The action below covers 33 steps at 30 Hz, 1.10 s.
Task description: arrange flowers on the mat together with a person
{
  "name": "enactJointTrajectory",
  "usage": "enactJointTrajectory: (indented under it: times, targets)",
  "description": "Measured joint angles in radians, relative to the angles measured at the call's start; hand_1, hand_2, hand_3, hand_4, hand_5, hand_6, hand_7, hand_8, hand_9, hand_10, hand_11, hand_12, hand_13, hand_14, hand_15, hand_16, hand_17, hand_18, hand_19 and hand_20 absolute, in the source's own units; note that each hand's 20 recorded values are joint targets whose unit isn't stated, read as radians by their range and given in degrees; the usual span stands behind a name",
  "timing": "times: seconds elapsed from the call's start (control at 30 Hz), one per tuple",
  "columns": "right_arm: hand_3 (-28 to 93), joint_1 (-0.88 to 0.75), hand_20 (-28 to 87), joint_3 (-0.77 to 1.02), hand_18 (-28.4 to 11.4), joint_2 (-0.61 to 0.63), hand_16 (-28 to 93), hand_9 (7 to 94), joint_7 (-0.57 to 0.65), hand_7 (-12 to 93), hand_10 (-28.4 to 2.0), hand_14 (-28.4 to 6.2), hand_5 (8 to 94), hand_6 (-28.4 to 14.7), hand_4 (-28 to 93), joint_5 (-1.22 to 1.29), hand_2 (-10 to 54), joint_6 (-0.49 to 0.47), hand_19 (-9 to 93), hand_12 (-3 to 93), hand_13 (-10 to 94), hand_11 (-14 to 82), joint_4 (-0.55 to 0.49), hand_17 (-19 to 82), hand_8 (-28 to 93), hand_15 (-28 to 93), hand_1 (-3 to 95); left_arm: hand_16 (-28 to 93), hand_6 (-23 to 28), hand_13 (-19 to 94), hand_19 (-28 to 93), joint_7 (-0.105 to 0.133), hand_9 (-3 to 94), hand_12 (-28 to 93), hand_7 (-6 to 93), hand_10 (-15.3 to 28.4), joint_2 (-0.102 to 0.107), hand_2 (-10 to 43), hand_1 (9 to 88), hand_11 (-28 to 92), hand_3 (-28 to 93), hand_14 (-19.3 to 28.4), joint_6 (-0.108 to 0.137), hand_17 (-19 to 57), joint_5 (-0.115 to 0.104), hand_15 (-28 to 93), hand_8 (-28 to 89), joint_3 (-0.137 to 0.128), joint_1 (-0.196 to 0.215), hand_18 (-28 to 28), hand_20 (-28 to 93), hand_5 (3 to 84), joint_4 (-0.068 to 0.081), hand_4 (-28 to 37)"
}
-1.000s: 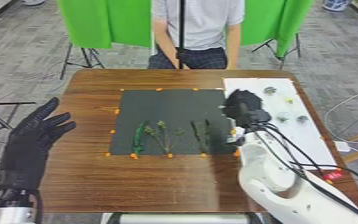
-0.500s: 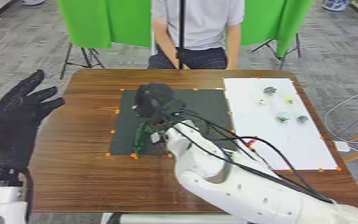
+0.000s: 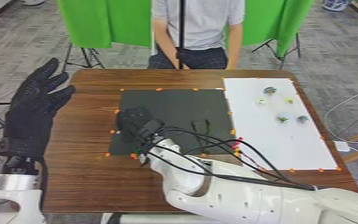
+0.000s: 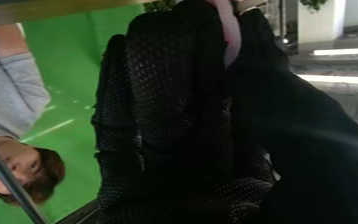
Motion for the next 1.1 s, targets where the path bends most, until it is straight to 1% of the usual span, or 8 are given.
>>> enactJointTrajectory:
  times: [0.2,0.23,0.33,0.37,0.4,0.5,0.63,1.1]
  targets:
    - [58,0.011,6,0.0,-15.4,-0.004,20,85.0,0.019,17,-8.0,-5.3,76.0,4.4,-28,-0.015,-9.5,-0.089,79,33.8,77,19.5,0.022,34,-3,54,56.6,-5,1.1,14,45,-0.003,27.5,14,21.6,12.4,0.0,4.3,16.6,20,80,22.5,-0.006,-11.4,-0.007,39,-13,0.0,-0.005,19.7,6,28.4,0.006,-28.3]
    - [58,0.012,6,0.0,-15.5,-0.005,20,83.8,0.021,17,-8.2,-5.5,74.6,4.4,-28,-0.018,-9.5,-0.106,79,32.7,77,21.0,0.026,33,-3,54,55.7,-4,1.2,15,45,0.0,27.8,14,21.6,12.5,0.0,4.3,16.6,20,80,22.5,-0.008,-11.4,-0.016,38,-13,0.001,-0.006,19.7,7,28.5,0.007,-28.3]
    - [59,0.013,7,0.0,-16.0,-0.006,19,81.3,0.026,18,-9.0,-6.0,72.1,4.2,-28,-0.03,-9.5,-0.137,79,28.9,76,25.8,0.035,33,-4,55,52.9,-3,1.4,15,45,0.009,28.0,14,21.5,12.8,0.0,4.2,17.1,20,80,22.6,-0.017,-11.3,-0.067,37,-13,0.007,-0.013,19.7,7,28.8,0.01,-28.3]
    - [60,0.013,7,0.001,-16.1,-0.006,19,80.6,0.028,18,-9.4,-6.2,71.4,4.2,-28,-0.033,-9.5,-0.142,79,27.1,75,27.7,0.036,33,-4,56,51.6,-3,1.5,15,45,0.009,28.0,14,21.5,12.8,0.0,4.1,17.2,20,80,22.7,-0.019,-11.3,-0.073,37,-13,0.008,-0.015,19.7,7,28.9,0.011,-28.3]
    - [62,0.013,7,0.002,-16.2,-0.007,18,79.5,0.031,18,-10.1,-6.4,70.8,4.1,-28,-0.037,-9.5,-0.145,79,23.3,75,31.3,0.037,33,-5,56,48.9,-3,1.5,16,44,0.009,28.0,14,21.3,13.0,-0.001,4.1,17.3,20,80,22.9,-0.021,-11.3,-0.074,37,-13,0.009,-0.016,19.7,7,28.9,0.012,-28.3]
    - [65,0.013,8,0.002,-16.7,-0.008,18,78.3,0.045,17,-10.7,-6.8,69.6,3.9,-28,-0.043,-9.5,-0.146,79,20.4,74,34.0,0.037,32,-9,57,45.7,-3,1.6,15,44,0.008,27.7,14,21.2,13.5,-0.001,4.0,17.5,19,80,23.6,-0.024,-11.2,-0.071,36,-13,0.009,-0.018,19.8,8,29.0,0.013,-28.3]
    - [66,0.015,8,-0.002,-17.4,-0.008,18,77.5,0.065,17,-10.9,-7.1,68.7,3.7,-28,-0.042,-9.5,-0.146,79,19.9,74,34.6,0.036,32,-13,57,43.6,-3,1.8,15,45,0.005,27.7,14,20.7,14.0,-0.001,3.9,17.8,18,80,24.3,-0.027,-11.3,-0.068,37,-12,0.011,-0.018,19.9,8,29.2,0.014,-28.3]
    - [61,0.016,9,0.007,-18.4,-0.01,17,74.2,0.073,17,-11.3,-7.8,65.4,2.9,-28,-0.039,-9.5,-0.188,78,19.5,71,36.0,0.026,31,-13,59,40.8,-4,2.9,14,45,-0.01,28.1,13,17.7,16.0,-0.007,2.7,19.2,17,81,25.3,-0.033,-11.0,-0.06,38,-11,0.013,-0.016,19.9,8,30.6,0.015,-28.3]
